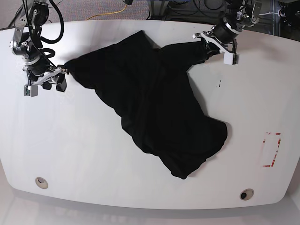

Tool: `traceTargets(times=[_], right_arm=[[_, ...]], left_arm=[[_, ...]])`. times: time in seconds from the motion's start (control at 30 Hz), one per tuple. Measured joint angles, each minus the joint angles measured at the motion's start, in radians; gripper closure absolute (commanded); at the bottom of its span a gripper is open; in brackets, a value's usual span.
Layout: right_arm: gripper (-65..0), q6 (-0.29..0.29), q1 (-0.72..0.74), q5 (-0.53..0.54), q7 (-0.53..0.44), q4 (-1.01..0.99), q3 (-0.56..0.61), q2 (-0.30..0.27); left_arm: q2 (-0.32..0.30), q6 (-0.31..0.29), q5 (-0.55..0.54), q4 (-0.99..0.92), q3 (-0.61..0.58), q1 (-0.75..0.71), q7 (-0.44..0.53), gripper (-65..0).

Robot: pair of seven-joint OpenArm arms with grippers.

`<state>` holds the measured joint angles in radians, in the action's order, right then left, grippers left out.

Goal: Layout the t-shirt on the table in an organized manner, then fold the t-shirt properly
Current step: 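Lay the shirt flat on the table and open both grippers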

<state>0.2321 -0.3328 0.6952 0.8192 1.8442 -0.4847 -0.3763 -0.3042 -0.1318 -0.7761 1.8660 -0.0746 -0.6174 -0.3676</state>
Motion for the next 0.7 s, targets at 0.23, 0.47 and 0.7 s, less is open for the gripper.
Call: traceTargets(times=[0.23,0.47,0.7], right_arm=[[-53.1,0.001,-0.002,0.000,0.004,0.001,0.006,0.024],[-53.1,0.001,-0.001,0.000,0.003,0.001,0.005,0.018],[-53.1,0.005,-0.001,0.002,0.007,0.051,0.006,0.019]], left_arm=[[-0.023,0.000,0.001,0.000,-0.014,0.000,-0.052,-27.6],[-0.031,0.000,0.004,-0.001,-0.015,0.017,-0.103,-38.1],[-0.054,0.000,0.004,-0.002,0.007,0.066,-0.153,-38.2]])
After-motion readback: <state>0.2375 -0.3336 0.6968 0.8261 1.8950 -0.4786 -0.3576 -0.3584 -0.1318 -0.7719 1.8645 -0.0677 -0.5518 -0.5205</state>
